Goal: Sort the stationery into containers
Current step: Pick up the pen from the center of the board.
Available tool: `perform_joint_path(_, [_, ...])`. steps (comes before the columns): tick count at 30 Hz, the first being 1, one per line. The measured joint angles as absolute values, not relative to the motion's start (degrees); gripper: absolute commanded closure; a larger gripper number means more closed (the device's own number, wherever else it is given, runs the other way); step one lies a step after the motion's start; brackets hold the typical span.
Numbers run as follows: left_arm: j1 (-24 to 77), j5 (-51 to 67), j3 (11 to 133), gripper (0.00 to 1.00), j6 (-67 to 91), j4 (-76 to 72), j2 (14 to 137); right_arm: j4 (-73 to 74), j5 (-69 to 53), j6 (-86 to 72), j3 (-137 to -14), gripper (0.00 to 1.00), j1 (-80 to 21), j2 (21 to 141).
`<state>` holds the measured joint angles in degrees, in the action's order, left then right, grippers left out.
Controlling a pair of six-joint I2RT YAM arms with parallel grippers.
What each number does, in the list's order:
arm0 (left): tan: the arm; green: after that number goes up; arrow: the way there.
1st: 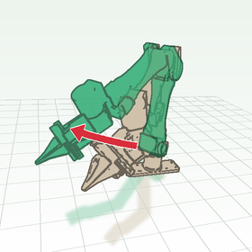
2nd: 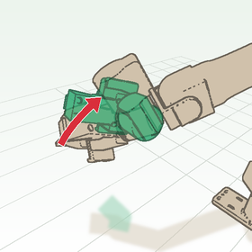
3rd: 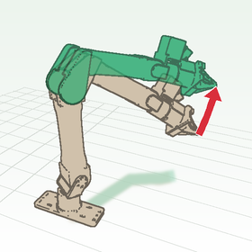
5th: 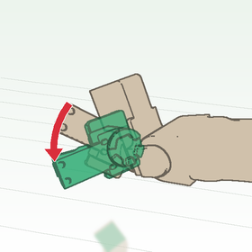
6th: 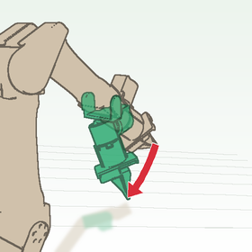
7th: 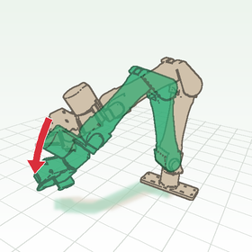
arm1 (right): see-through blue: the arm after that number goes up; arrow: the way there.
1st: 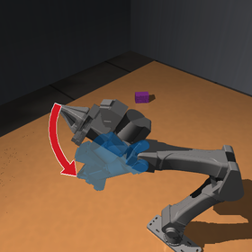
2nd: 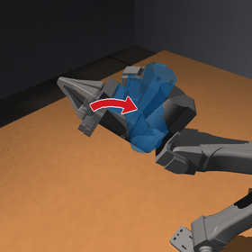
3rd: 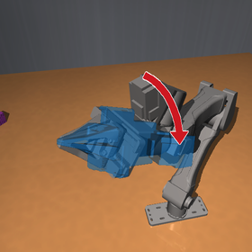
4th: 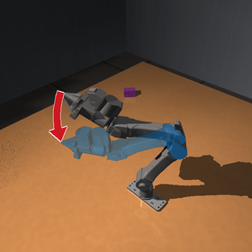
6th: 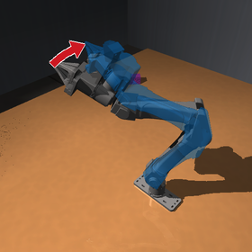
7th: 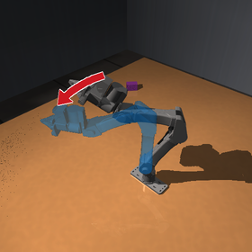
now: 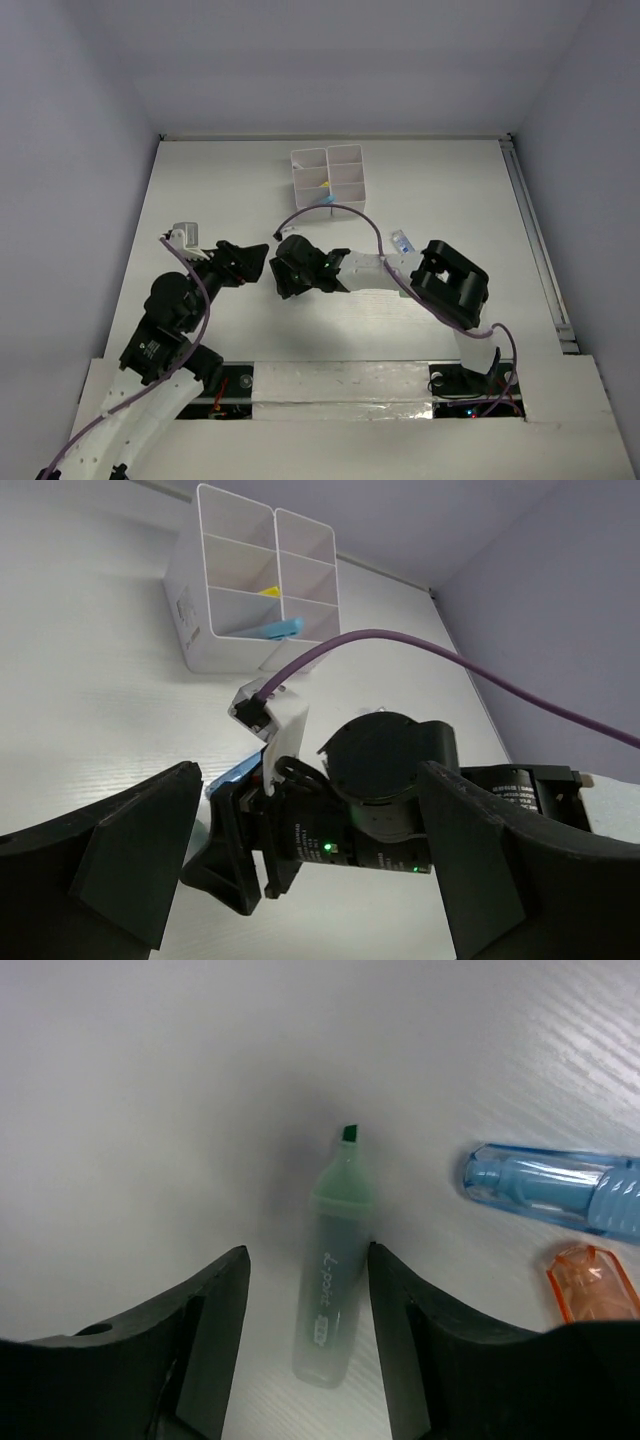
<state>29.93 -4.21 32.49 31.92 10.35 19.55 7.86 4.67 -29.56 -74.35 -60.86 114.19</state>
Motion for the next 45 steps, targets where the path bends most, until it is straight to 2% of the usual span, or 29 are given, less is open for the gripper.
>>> perform_joint_path(4, [29.93,-4.43,33.21,0.15,30.98,10.96,17.15,10.85,10.13,-29.36,-77.76,0.53,-62.17,116.22])
perform_joint_path(5, [29.93,-4.75,33.80,0.15,30.68,11.18,16.53,11.42,11.25,-29.34,-78.17,0.58,-62.39,116.44])
perform_joint_path(6, [29.93,-5.08,34.41,0.15,30.37,11.38,15.99,12.03,12.47,-29.28,-78.65,0.67,-62.76,116.75])
perform_joint_path(8, [29.93,-5.74,36.18,0.15,29.63,11.90,15.14,12.93,14.37,-29.17,-79.37,0.74,-63.33,117.32])
perform_joint_path(9, [29.93,-6.11,37.15,0.15,29.32,12.03,14.85,13.32,15.22,-29.15,-79.92,0.81,-63.55,117.58])
perform_joint_path(12, [29.93,-6.52,39.31,0.16,28.88,11.99,14.68,13.69,16.82,-29.08,-80.55,0.86,-64.18,117.97])
perform_joint_path(15, [29.93,-6.46,39.46,0.21,29.02,12.49,14.59,13.39,17.98,-29.04,-80.31,0.91,-64.45,117.78])
perform_joint_path(19, [29.93,-5.89,38.65,0.34,29.67,13.50,14.55,12.32,18.90,-28.18,-77.34,0.93,-64.58,115.09])
perform_joint_path(30, [29.93,-0.40,32.88,0.41,34.35,13.04,18.17,2.81,14.37,-24.77,-76.01,0.92,-57.71,95.74])
perform_joint_path(33, [29.93,2.02,30.55,0.39,35.29,9.72,22.00,0.27,12.49,-24.71,-76.03,0.92,-56.66,92.62])
perform_joint_path(37, [29.93,4.40,26.52,0.30,36.34,5.06,26.87,-2.42,8.54,-25.43,-75.92,0.92,-56.86,91.37])
perform_joint_path(45, [29.95,5.93,25.76,0.31,36.91,-3.77,31.44,-5.50,4.51,-27.53,-72.64,0.92,-57.08,91.00])
